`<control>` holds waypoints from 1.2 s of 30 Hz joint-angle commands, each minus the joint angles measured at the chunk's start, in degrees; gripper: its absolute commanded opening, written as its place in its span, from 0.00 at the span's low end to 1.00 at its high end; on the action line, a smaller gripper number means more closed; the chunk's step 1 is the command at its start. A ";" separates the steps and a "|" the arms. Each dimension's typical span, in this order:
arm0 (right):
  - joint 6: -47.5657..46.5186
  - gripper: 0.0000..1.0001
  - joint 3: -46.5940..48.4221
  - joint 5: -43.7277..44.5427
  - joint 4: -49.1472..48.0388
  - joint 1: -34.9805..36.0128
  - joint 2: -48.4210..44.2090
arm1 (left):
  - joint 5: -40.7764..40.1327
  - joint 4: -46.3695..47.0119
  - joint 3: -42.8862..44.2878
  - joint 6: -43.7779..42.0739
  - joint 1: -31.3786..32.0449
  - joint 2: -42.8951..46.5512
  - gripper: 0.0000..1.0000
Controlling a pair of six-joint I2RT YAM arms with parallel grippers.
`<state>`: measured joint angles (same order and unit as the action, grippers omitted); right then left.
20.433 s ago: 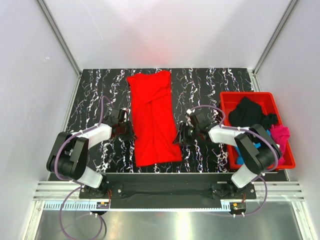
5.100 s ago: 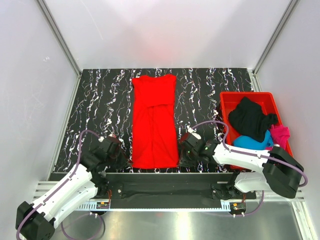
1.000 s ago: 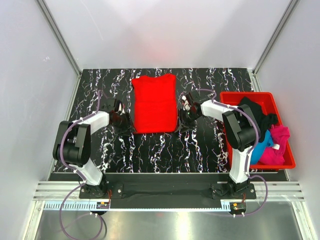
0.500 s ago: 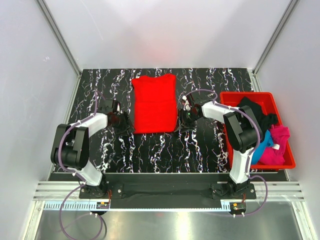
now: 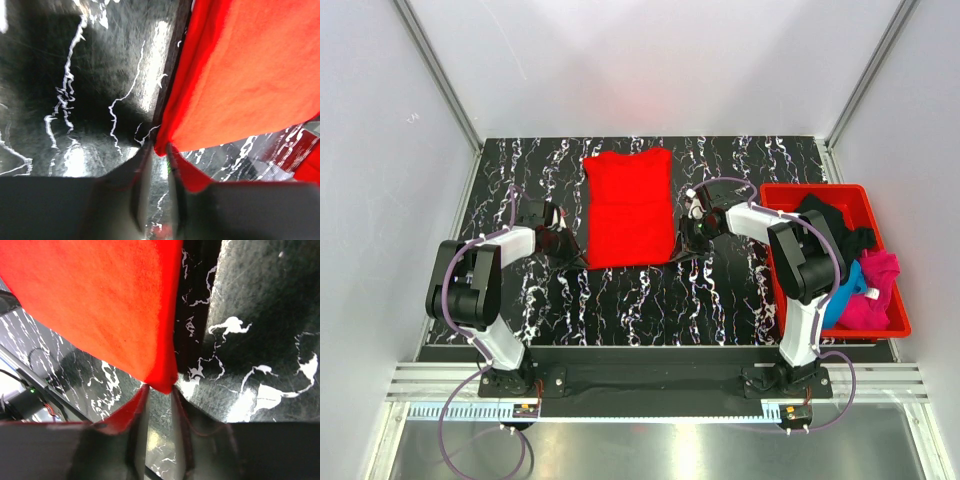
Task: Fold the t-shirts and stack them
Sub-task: Fold the tshirt
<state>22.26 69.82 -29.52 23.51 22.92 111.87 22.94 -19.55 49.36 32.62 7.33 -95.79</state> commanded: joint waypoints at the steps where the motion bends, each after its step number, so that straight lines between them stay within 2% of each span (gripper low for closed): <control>1: -0.73 0.19 0.49 -2.12 -1.45 -0.24 0.98 | 2.71 1.70 -0.67 -1.16 -0.13 -1.16 0.08; 2: -0.64 0.12 0.32 -2.12 -1.45 -0.24 0.89 | 2.90 2.14 -0.85 -0.63 -0.13 -1.16 0.00; 4: -0.12 0.00 -0.99 -2.04 -1.71 -0.24 -0.16 | 4.47 3.11 -1.37 -0.11 -0.13 -0.63 0.00; 11: 3.13 0.00 -10.66 -2.82 -4.34 -0.07 -9.03 | 5.62 2.68 -7.08 2.79 0.66 6.57 0.00; 18: 5.68 0.00 -22.61 -0.28 -3.47 1.08 -23.08 | 1.23 -1.54 -15.43 5.69 3.92 21.14 0.00; 23: 7.27 0.00 -25.79 1.21 -2.06 2.83 -28.81 | 1.58 -2.68 -19.39 8.33 5.06 28.45 0.00; 29: 8.32 0.00 -23.95 4.63 0.48 3.01 -32.24 | 0.88 -6.29 -16.15 7.81 5.06 31.01 0.00; 36: 6.66 0.00 -12.64 10.17 8.20 2.84 -31.55 | -3.16 -11.91 -2.80 4.65 4.62 25.76 0.00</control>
<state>29.87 50.04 -23.94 27.83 25.74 80.84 22.90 -30.26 40.64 39.29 12.40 -67.81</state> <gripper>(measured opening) 0.011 0.008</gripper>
